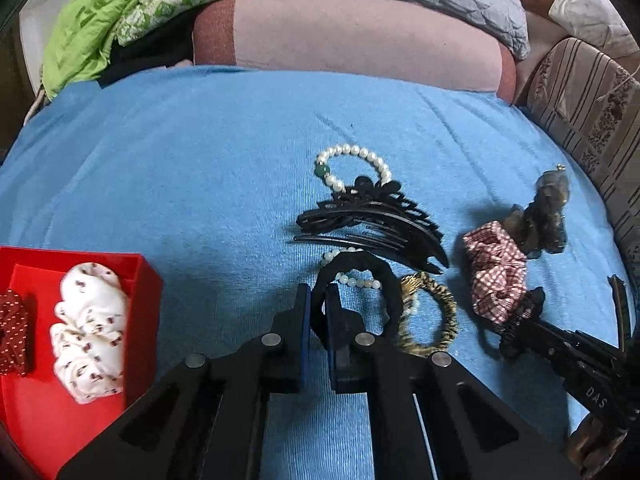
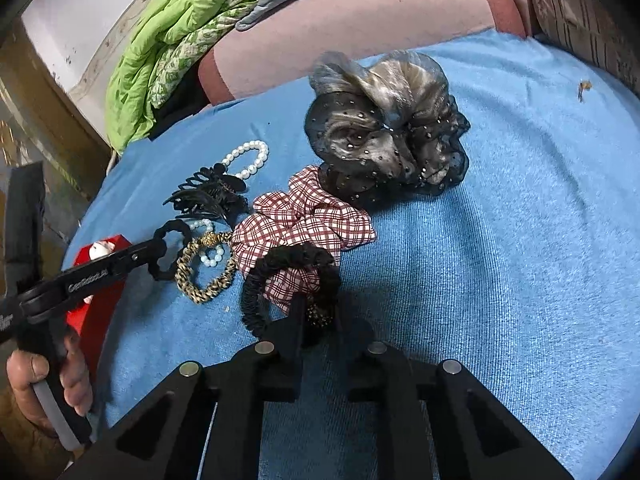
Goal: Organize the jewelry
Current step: 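Grasp a black rubber hair tie with the left tool while the right tool grasps a black coiled tie, then carry both black hair ties into the red tray and open both tools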
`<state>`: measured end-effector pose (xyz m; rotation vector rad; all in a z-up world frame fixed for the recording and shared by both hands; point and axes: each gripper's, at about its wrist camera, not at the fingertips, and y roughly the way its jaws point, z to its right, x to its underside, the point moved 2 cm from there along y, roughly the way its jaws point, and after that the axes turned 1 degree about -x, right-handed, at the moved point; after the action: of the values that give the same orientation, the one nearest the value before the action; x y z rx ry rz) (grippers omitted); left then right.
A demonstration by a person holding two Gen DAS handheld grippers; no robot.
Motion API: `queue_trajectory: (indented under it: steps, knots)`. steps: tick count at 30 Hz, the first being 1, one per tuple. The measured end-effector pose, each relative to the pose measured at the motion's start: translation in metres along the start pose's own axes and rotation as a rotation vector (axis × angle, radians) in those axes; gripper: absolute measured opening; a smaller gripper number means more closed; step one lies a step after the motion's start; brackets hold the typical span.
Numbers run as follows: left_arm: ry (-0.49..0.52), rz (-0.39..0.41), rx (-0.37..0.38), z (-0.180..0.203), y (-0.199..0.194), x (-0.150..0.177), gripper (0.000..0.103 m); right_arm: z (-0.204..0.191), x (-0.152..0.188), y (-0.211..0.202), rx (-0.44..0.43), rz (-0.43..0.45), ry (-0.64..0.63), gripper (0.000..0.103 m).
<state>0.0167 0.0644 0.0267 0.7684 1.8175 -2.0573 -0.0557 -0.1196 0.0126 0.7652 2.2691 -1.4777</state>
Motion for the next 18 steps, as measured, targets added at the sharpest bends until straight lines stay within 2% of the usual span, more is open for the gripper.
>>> queue_trajectory:
  steps: [10, 18]
  knots:
    - [-0.069, 0.072, 0.047, -0.017, -0.064, 0.014, 0.006, -0.017, 0.014, -0.049, 0.0, 0.074, -0.003, 0.015]
    - [-0.096, 0.134, -0.033, -0.044, -0.116, 0.043, 0.006, -0.044, 0.032, -0.078, 0.004, 0.09, -0.054, 0.015]
